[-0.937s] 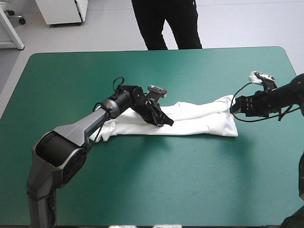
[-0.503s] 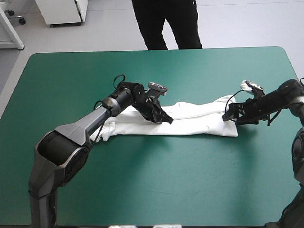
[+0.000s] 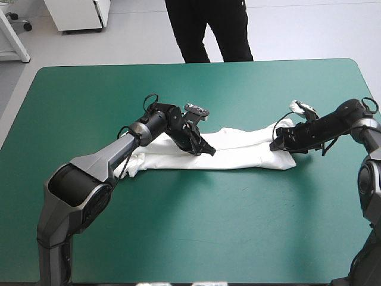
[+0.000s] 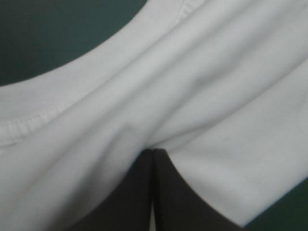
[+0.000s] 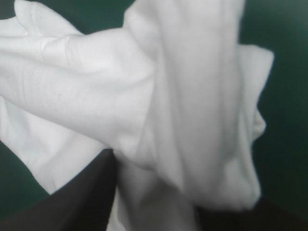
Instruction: Fold the cloth
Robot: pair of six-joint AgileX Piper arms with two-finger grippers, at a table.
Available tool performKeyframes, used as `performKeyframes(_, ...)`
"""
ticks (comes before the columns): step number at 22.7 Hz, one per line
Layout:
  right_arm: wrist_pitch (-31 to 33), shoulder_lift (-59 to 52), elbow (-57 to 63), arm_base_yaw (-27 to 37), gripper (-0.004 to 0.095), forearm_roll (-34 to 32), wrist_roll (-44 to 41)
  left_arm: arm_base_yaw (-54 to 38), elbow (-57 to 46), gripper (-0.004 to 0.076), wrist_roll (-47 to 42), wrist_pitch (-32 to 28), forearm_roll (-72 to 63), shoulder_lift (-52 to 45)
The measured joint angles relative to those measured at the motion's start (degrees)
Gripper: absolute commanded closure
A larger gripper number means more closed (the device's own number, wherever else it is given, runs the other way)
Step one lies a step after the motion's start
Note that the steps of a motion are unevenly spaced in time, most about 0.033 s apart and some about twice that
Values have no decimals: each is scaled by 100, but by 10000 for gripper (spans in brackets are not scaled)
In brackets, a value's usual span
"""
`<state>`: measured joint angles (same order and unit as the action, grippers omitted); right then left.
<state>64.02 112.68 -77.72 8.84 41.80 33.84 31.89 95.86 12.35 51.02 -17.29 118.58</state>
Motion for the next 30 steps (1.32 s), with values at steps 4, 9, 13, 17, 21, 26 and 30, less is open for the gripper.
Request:
performKeyframes(4,-13,100,6,-25,921,43,0,-5,69,733,-4,12,-75,78)
performKeyframes(9,307,147,-306,-78,921,63,0,-5,88,733,-4,18,-107,103)
performKeyframes(13,457,-180,-1016,-92,921,162,-118,-5,88,733,-4,18,-108,103)
performKeyframes(17,606,-550,-1306,-126,921,389,-165,-5,88,733,-4,11,-144,108)
performKeyframes(21,651,-625,-1311,-133,921,411,-176,-5,88,733,-4,1,-168,108)
performKeyframes(26,651,-625,-1311,-133,921,435,-176,-5,88,733,-60,-9,-76,80)
performKeyframes(30,644,-630,-1311,-133,921,618,-176,0,41,733,-300,215,569,-147)
